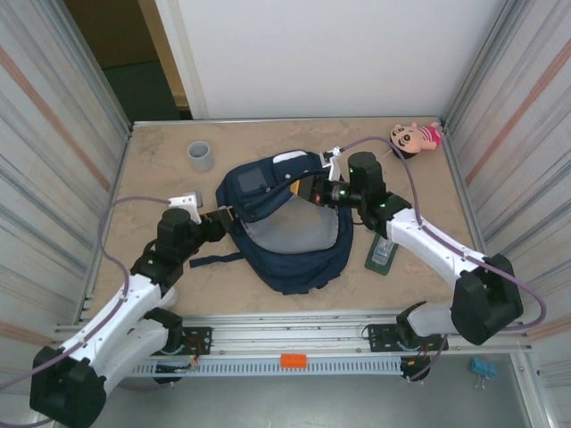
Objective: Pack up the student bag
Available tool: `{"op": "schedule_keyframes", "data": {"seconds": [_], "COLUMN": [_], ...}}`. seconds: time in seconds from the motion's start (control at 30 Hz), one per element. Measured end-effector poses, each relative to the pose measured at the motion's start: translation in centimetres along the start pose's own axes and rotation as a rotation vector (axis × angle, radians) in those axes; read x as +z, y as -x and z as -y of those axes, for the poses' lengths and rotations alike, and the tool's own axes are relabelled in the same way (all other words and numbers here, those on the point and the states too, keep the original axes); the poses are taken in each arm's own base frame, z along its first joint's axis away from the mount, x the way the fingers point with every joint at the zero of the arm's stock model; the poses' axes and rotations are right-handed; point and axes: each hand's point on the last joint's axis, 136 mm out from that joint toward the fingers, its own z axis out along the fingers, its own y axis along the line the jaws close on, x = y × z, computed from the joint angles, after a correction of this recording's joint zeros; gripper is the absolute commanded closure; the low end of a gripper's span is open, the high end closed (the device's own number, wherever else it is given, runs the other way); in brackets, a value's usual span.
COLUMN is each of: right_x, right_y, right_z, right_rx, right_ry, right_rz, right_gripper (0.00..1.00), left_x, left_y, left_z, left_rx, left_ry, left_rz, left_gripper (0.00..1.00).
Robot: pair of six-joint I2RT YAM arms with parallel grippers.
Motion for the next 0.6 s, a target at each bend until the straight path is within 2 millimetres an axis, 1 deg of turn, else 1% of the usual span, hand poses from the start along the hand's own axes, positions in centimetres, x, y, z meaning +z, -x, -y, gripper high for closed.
{"op": "schedule_keyframes", "data": {"seconds": [0.17, 0.3, 0.37, 0.4, 0.5, 0.6], "right_x": [2.2, 3.6, 4.1, 4.4, 5.1, 5.4], "right_y": [0.0, -0.2, -0.4, -0.5, -1.1, -1.8], "right_z": [0.7, 1.1, 1.3, 1.4, 1.9, 2.3], "right_rx": [0.013, 0.017, 0.015, 0.014, 0.021, 0.035], "right_ry": [-0.004, -0.015, -0.021, -0.024, -0.036, -0.055], "right_rz": [0.034, 0.052, 0.057, 0.058, 0.047, 0.031], "right_gripper": [0.97, 0.97, 0.94, 0.91, 0.77, 0.66], "left_x": [-0.4, -0.2, 0.0, 0.1, 0.3, 0.2], "left_y": [-1.7, -2.3, -2.7, -2.9, -3.2, -3.2], "left_z": [-1.0, -1.0, -1.0, -1.0, -1.0, -0.9], "left_rx": [-0.022, -0.044, -0.055, -0.062, -0.071, -0.073], "left_ry": [0.026, 0.020, 0.016, 0.016, 0.017, 0.010], "left_rz": [-0.042, -0.068, -0.087, -0.096, -0.109, -0.110], "left_gripper": [0.40, 0.40, 0.40, 0.40, 0.40, 0.40]}}
